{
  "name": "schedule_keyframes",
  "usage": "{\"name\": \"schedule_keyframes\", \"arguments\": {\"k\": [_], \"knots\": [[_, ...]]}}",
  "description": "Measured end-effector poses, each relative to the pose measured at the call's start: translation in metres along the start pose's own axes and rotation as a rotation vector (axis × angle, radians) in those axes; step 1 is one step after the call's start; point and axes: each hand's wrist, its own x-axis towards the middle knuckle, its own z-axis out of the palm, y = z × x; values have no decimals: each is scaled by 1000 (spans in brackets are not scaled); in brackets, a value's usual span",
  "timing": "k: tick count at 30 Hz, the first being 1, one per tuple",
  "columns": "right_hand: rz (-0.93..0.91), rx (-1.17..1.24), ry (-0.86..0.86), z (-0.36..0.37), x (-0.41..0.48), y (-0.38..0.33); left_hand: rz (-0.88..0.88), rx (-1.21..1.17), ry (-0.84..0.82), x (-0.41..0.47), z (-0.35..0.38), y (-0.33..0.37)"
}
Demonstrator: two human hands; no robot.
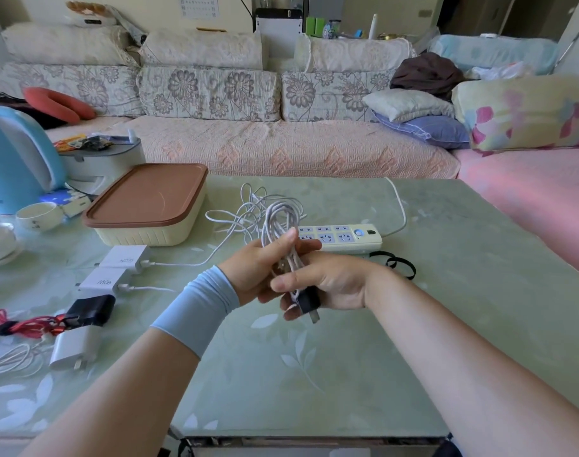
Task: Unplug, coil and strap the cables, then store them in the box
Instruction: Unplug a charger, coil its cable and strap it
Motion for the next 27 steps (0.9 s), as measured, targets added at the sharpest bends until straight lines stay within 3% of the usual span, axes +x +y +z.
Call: {"name": "schedule_keyframes", "arguments": {"k": [2, 5, 7, 9, 13, 17, 19, 22, 25, 27], "knots": [[54, -63, 54, -15, -6, 1, 45, -128, 103, 2, -3, 0], [40, -128, 462, -39, -14, 9, 89, -286, 238, 2, -12, 5], [-14, -385, 763, -55, -16, 17, 68, -257, 266, 3, -19, 4], [-40, -644, 887, -65, -14, 25, 1, -186, 266, 5, -20, 1], [1, -918, 833, -66, -4, 38, -84, -85, 276, 7, -6, 1], [38, -1187, 703, -60, 13, 48, -65, -195, 217, 7, -2, 2], [-23, -1108, 728, -59, 16, 46, -48, -251, 188, 5, -2, 2], [-215, -573, 779, -50, 14, 32, -34, -226, 278, 6, -2, -2], [-417, 90, 589, -38, 3, 16, -39, -215, 481, 9, -4, -6], [-431, 326, 429, -32, -7, 9, -36, -214, 528, 9, -6, -7]]}}
